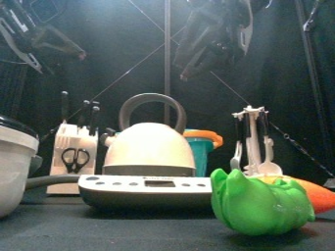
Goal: Grab teapot
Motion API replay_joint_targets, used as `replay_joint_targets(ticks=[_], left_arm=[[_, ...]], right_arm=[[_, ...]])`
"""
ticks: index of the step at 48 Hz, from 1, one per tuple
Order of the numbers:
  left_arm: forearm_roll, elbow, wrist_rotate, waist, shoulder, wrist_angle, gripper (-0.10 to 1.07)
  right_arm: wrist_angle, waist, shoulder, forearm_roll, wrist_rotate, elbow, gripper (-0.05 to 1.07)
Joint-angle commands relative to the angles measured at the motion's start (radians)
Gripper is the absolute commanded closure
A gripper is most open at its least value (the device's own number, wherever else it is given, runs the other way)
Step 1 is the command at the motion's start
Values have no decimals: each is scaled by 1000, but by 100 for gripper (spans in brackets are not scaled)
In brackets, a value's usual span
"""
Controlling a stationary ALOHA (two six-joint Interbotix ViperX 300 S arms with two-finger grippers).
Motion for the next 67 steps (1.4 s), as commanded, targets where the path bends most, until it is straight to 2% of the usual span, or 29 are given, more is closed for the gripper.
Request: replay_joint_targets(ticks=[1,10,21,41,58,67], left_arm=[[2,-11,2,3,2,-5,96],[-3,-3,0,3,2,-5,96],[-6,-2,0,3,2,-5,96],[-6,8,2,14,2,-5,96],[-6,9,0,14,2,-5,96],[-6,9,0,15,2,-5,96]], right_arm=[[-5,-2,5,-9,2,-31,19],[-31,-2,63,-14,-8,-51,18],[-46,-38,109,-15,-9,-64,18],[-80,-74,149,-17,-9,-81,19],[-83,-74,149,-17,-9,-81,38],[-83,-74,147,-17,-11,-86,40]])
